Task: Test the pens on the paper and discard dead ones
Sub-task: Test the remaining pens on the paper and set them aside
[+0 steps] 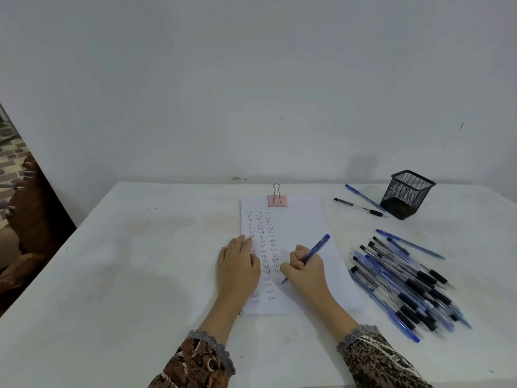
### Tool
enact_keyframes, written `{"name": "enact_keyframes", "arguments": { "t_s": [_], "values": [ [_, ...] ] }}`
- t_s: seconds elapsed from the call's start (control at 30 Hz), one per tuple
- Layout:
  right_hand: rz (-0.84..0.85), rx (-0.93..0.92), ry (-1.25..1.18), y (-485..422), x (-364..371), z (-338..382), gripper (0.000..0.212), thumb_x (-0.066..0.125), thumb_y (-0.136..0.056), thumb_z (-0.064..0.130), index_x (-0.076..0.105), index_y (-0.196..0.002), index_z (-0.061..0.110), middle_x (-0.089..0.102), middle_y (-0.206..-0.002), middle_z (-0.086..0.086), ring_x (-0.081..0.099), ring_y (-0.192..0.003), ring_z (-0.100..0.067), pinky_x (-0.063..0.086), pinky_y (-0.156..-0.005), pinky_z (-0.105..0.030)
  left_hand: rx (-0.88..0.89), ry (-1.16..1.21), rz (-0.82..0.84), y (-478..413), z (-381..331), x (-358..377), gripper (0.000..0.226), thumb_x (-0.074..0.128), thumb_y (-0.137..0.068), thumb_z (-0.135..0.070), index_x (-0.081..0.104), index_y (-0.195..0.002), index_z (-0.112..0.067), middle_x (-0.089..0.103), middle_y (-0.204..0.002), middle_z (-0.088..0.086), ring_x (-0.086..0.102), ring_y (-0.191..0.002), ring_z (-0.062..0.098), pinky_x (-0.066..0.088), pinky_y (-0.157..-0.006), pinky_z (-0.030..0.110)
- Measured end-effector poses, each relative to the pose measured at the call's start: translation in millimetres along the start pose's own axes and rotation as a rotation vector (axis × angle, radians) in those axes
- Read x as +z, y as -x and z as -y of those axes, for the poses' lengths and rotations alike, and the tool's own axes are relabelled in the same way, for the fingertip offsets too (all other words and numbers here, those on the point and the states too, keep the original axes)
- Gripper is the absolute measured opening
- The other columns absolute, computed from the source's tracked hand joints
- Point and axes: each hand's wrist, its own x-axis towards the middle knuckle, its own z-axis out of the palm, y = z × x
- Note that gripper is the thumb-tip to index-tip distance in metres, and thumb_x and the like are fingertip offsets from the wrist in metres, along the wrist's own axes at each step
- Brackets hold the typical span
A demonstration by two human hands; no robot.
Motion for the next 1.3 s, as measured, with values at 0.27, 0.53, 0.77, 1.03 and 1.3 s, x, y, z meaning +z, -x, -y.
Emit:
{"name": "enact_keyframes", "arguments": {
  "t_s": [0.27,0.53,0.77,1.03,1.3],
  "values": [
    [0.017,0.345,-0.825,-10.9,-18.5,3.5,0.044,0.067,-0.072,0.022,0.034,-0.042,0.019,0.035,-0.043,0.003,0.02,-0.029,-0.006,0.01,-0.036,-0.018,-0.002,-0.009,0.001,0.3,-0.6,1.7,0.046,0.031,-0.097,-0.023,0.031,-0.143,-0.017,0.027,-0.151,-0.001,0.02,-0.14,0.013,0.01,-0.117,0.032],
    [-0.055,0.371,-0.906,-16.4,-16.0,2.3,0.039,0.025,-0.1,0.043,0.047,-0.082,0.016,0.032,-0.038,0.003,0.022,-0.029,-0.008,0.019,-0.034,-0.018,-0.018,0.004,-0.009,0.0,-1.6,2.9,0.047,0.031,-0.097,-0.022,0.031,-0.143,-0.018,0.025,-0.152,-0.002,0.017,-0.141,0.012,0.007,-0.117,0.031],
    [-0.094,0.425,-1.162,-23.3,-17.4,-1.5,0.03,0.034,-0.099,0.032,0.059,-0.097,0.014,0.043,-0.054,0.004,0.032,-0.039,-0.009,0.029,-0.036,-0.018,-0.024,0.017,-0.018,0.9,-2.5,2.2,0.046,0.032,-0.097,-0.023,0.032,-0.142,-0.018,0.026,-0.151,-0.002,0.018,-0.14,0.012,0.008,-0.117,0.03],
    [-0.167,0.387,-1.196,-24.8,-23.1,-0.1,0.026,0.034,-0.1,0.028,0.056,-0.088,0.019,0.034,-0.048,0.006,0.029,-0.035,-0.009,0.025,-0.036,-0.018,-0.033,0.02,-0.004,1.0,-2.0,2.0,0.045,0.032,-0.097,-0.023,0.033,-0.142,-0.019,0.027,-0.151,-0.003,0.019,-0.14,0.011,0.01,-0.117,0.03],
    [-0.349,0.085,0.241,-51.3,-134.6,41.2,0.023,0.048,-0.096,0.017,0.064,-0.111,0.009,0.059,-0.088,-0.005,0.05,-0.07,-0.017,0.038,-0.059,-0.025,-0.026,0.045,-0.025,-0.3,0.0,4.9,0.044,0.038,-0.095,-0.02,0.041,-0.138,-0.016,0.034,-0.148,0.0,0.026,-0.138,0.014,0.014,-0.116,0.032]
  ]
}}
